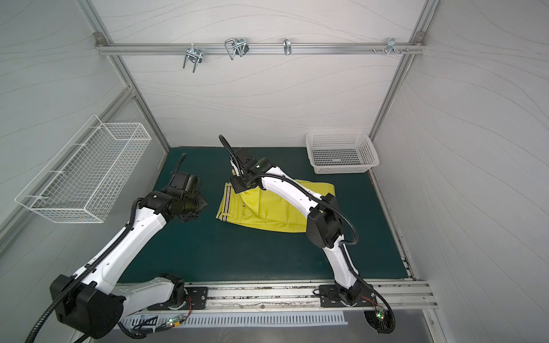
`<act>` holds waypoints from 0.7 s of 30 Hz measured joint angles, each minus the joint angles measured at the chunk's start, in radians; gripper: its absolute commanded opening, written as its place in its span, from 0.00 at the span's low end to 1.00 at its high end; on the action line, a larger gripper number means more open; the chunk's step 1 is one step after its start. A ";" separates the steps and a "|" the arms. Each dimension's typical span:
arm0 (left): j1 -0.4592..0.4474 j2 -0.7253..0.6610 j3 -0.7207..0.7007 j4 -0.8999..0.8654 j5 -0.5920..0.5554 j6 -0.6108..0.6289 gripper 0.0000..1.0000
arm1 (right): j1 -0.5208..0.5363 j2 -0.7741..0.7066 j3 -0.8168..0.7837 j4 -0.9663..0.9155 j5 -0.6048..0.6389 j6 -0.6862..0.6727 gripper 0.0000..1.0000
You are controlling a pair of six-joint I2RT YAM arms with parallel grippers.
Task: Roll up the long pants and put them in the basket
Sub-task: Fold the long pant at the center of the board.
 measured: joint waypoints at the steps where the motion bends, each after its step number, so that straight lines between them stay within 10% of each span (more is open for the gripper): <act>1: 0.002 -0.002 -0.001 0.000 0.003 0.000 0.01 | 0.000 0.010 -0.003 0.003 0.001 0.005 0.00; 15: 0.016 -0.039 -0.015 -0.001 0.019 0.009 0.01 | 0.000 0.142 -0.005 0.084 -0.024 0.100 0.03; 21: 0.021 -0.040 -0.016 -0.007 0.027 0.012 0.01 | 0.000 0.156 -0.005 0.111 -0.069 0.124 0.35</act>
